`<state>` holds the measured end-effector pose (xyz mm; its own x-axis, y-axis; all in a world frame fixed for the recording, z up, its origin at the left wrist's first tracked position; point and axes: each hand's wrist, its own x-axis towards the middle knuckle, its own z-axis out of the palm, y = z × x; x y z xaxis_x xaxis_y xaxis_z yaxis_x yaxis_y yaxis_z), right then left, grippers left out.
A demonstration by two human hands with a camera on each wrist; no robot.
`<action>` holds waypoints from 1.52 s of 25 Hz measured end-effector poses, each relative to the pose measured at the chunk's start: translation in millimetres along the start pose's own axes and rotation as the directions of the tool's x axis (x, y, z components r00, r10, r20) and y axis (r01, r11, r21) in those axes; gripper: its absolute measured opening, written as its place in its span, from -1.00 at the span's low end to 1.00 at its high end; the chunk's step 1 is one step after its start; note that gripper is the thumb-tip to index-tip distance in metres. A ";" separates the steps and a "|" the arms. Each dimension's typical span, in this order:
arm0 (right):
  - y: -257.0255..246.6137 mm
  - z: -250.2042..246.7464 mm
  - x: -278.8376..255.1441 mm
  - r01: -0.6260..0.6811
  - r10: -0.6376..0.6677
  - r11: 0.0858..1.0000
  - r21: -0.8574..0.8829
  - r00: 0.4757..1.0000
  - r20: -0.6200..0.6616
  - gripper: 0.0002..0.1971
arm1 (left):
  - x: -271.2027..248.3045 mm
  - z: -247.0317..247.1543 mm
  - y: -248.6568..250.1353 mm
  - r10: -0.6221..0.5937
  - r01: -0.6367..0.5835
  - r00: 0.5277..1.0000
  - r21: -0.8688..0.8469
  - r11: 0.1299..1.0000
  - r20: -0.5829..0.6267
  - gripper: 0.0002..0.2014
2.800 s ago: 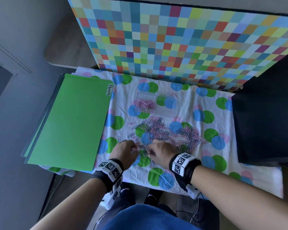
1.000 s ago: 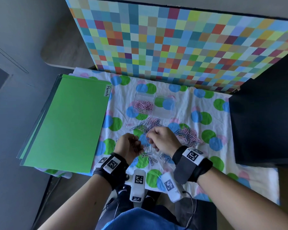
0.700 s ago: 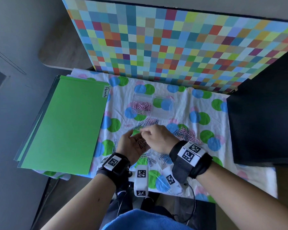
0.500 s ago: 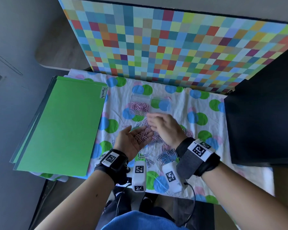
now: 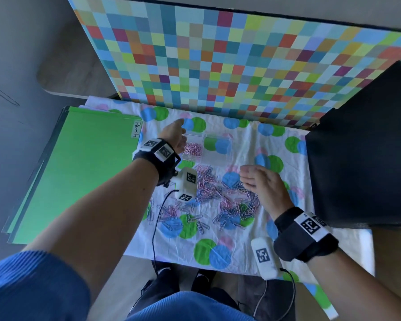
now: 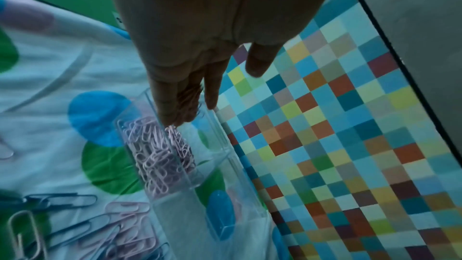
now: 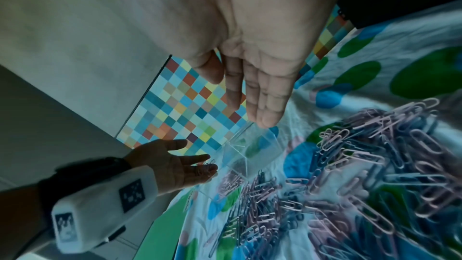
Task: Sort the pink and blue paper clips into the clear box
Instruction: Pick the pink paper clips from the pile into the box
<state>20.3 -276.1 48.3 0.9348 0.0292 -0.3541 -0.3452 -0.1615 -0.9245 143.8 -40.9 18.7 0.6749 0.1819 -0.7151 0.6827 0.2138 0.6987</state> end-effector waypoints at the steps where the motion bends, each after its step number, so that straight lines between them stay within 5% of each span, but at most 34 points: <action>1: 4.8 0.6 0.2 0.006 -0.006 1.000 -0.020 1.000 -0.007 -0.79 | 0.8 1.4 1.6 0.005 -0.004 1.000 0.095 0.995 -0.002 -0.66; 8: 25.4 16.7 11.9 0.109 -0.092 0.938 -0.330 0.994 0.066 -0.81 | -29.8 -12.0 9.0 0.243 -0.270 0.963 0.424 0.864 0.117 -0.86; 12: 39.5 43.5 8.2 0.269 -0.122 0.763 -0.589 0.953 0.276 -0.77 | -48.1 -48.3 -38.6 0.431 -0.459 0.866 0.747 0.481 0.254 -0.80; 15: 53.9 63.6 2.9 0.421 -0.141 0.609 -0.672 0.892 0.430 -0.76 | -72.5 -66.2 -94.6 0.373 -0.539 0.807 0.829 0.147 0.458 -0.74; 18: 63.5 76.2 -3.6 0.538 -0.171 0.475 -0.696 0.832 0.527 -0.78 | -93.4 -81.3 -146.5 0.330 -0.601 0.753 0.799 -0.008 0.570 -0.69; 20: 64.1 79.5 -4.4 0.526 -0.163 0.456 -0.718 0.842 0.513 -0.81 | -96.2 -90.7 -165.0 0.412 -0.601 0.724 0.799 -0.019 0.554 -0.70; 23: 62.0 84.4 -1.5 0.566 -0.185 0.381 -0.731 0.822 0.539 -0.84 | -93.9 -95.8 -160.9 0.506 -0.509 0.762 0.857 0.082 0.404 -0.86; 26: 61.0 89.3 2.1 0.587 -0.140 0.318 -0.744 0.806 0.575 -0.85 | -84.4 -92.3 -150.9 0.482 -0.458 0.803 0.880 0.122 0.351 -0.86; 31: 65.7 90.9 3.3 0.601 -0.153 0.244 -0.761 0.799 0.582 -0.90 | -73.9 -78.2 -142.3 0.381 -0.443 0.840 0.894 0.070 0.387 -0.84; 38: 65.0 78.3 7.2 0.360 -0.112 0.654 -0.665 0.916 0.386 -0.80 | -60.2 -71.1 -141.6 0.375 -0.393 0.866 0.914 0.100 0.331 -0.88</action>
<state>-2.0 -209.2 -25.5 0.8620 0.4256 -0.2754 0.1670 -0.7513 -0.6385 -13.4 -13.9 -38.6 0.9332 -0.0798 -0.3504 0.0593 -0.9275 0.3691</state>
